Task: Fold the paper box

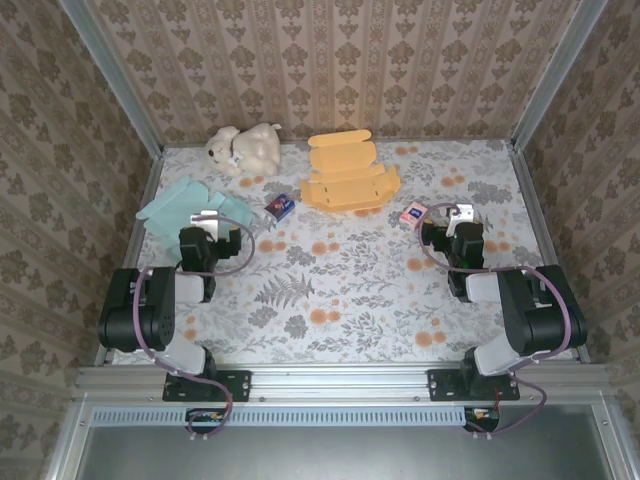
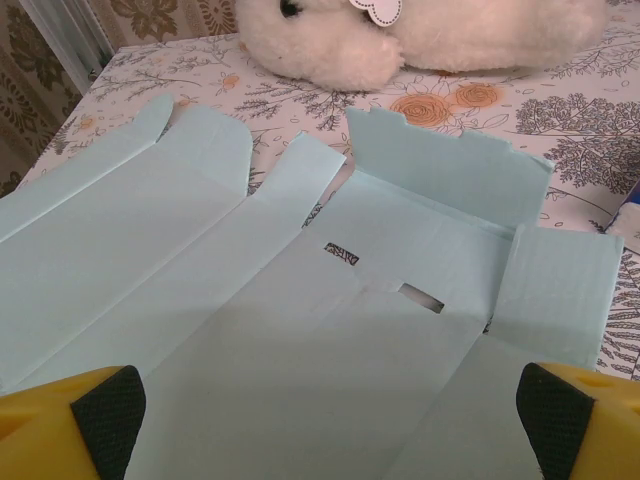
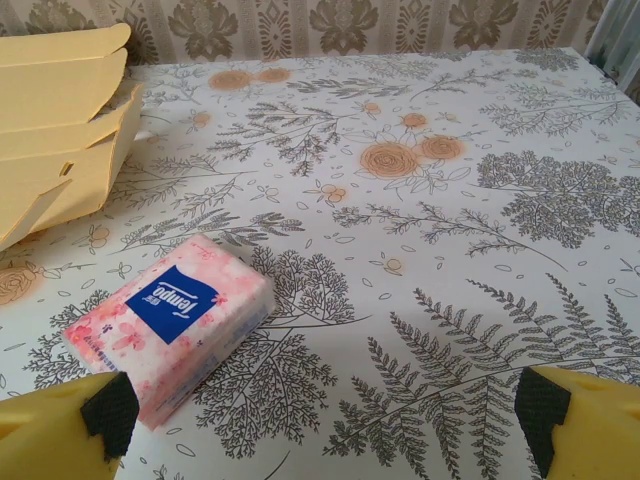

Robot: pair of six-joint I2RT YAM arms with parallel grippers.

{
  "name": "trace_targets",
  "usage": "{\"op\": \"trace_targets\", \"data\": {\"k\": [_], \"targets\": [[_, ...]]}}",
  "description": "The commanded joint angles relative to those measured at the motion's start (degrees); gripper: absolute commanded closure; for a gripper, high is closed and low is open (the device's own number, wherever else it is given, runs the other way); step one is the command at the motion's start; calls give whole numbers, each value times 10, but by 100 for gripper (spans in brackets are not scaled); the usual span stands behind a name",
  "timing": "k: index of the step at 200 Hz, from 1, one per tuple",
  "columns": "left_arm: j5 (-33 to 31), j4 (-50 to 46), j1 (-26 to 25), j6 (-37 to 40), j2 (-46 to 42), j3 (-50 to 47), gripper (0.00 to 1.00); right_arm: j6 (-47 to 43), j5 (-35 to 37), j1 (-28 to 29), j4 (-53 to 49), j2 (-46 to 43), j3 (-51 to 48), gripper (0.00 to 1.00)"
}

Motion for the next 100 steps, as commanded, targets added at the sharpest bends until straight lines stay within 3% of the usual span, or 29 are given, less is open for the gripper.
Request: {"op": "trace_targets", "data": {"k": [1, 100], "targets": [[10, 2, 4, 11, -10, 11, 0, -7, -12, -3, -1, 1, 10, 0], [20, 0, 10, 7, -9, 12, 0, -6, -12, -3, 0, 1, 10, 0]]}}
